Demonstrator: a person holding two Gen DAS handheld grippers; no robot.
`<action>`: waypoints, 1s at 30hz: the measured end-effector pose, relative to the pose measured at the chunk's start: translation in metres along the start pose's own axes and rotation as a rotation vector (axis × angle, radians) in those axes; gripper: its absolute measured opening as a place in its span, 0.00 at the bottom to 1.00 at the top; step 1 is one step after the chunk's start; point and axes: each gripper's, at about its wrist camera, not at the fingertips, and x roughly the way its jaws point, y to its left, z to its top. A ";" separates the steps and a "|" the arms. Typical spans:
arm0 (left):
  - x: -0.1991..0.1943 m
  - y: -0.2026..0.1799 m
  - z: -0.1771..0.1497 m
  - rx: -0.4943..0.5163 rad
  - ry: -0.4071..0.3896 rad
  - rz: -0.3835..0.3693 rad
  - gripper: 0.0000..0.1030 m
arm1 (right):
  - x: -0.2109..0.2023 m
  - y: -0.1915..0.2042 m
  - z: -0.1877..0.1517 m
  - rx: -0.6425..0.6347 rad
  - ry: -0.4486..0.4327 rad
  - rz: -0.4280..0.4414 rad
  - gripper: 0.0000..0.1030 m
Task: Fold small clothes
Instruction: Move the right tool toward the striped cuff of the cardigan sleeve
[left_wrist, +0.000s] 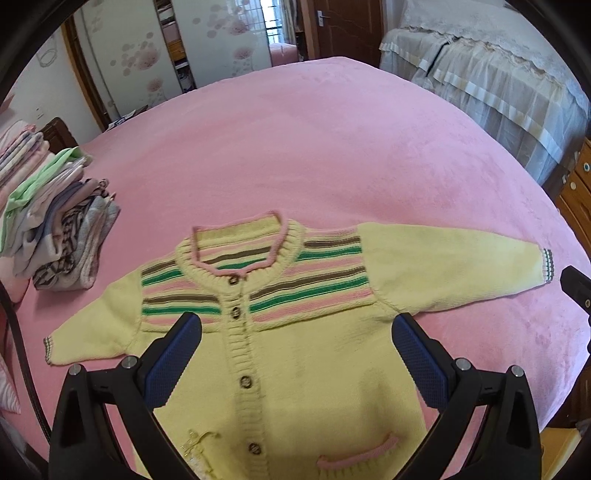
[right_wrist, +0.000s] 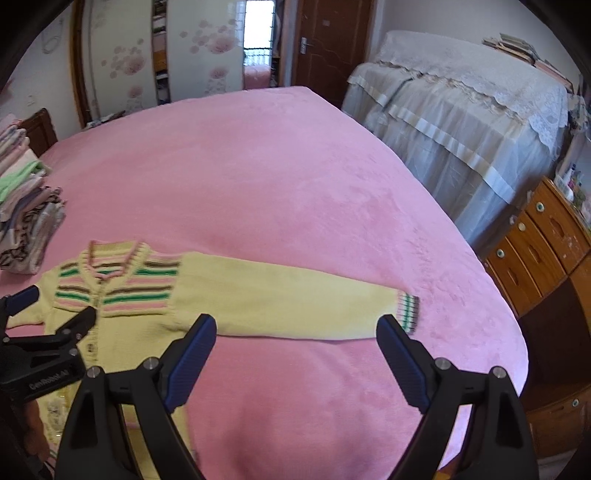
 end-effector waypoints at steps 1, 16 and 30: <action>0.006 -0.007 0.001 0.010 0.001 0.000 0.99 | 0.005 -0.006 -0.001 0.003 0.007 -0.012 0.86; 0.063 -0.070 0.000 0.052 0.038 0.013 0.99 | 0.097 -0.115 -0.039 0.265 0.208 0.065 0.75; 0.066 -0.054 -0.016 -0.004 0.080 0.051 0.99 | 0.157 -0.125 -0.036 0.409 0.219 0.240 0.62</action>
